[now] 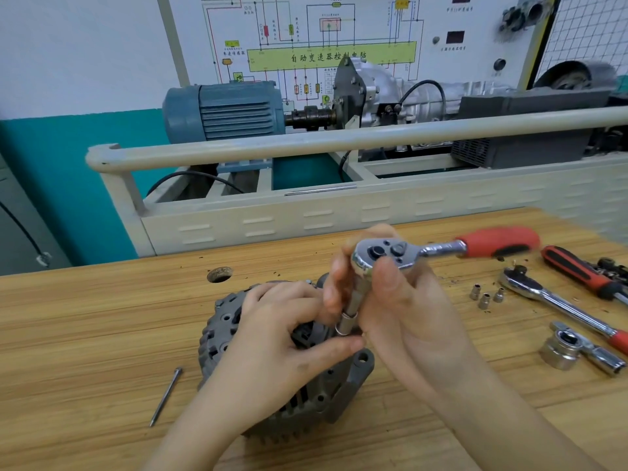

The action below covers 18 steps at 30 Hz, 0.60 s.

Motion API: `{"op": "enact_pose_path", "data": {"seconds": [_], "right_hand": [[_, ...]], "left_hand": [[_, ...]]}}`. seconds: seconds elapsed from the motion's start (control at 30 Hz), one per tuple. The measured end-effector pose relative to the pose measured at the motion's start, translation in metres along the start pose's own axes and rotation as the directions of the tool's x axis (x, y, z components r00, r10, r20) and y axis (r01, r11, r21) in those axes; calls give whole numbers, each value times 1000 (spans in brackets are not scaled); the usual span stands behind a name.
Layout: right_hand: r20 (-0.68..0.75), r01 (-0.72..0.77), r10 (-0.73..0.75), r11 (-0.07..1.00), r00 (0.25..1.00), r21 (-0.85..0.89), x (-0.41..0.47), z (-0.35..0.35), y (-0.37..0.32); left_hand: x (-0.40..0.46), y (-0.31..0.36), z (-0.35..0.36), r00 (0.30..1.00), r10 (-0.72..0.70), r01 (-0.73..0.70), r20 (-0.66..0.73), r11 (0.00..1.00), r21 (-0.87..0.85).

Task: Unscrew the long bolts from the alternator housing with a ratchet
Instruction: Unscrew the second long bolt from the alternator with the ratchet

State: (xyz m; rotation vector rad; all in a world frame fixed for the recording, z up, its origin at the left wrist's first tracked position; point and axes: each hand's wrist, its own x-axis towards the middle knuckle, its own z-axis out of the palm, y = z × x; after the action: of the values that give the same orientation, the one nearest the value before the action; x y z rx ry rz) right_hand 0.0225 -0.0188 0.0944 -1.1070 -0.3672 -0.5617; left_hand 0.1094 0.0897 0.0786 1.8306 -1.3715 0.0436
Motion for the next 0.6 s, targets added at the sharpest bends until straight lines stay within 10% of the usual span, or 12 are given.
{"op": "enact_pose_path", "data": {"seconds": [0.6], "right_hand": [[-7, -44, 44, 998, 999, 47, 0, -1, 2]], "left_hand": [[-1, 3, -1, 1000, 6, -7, -17, 1000, -22]]}}
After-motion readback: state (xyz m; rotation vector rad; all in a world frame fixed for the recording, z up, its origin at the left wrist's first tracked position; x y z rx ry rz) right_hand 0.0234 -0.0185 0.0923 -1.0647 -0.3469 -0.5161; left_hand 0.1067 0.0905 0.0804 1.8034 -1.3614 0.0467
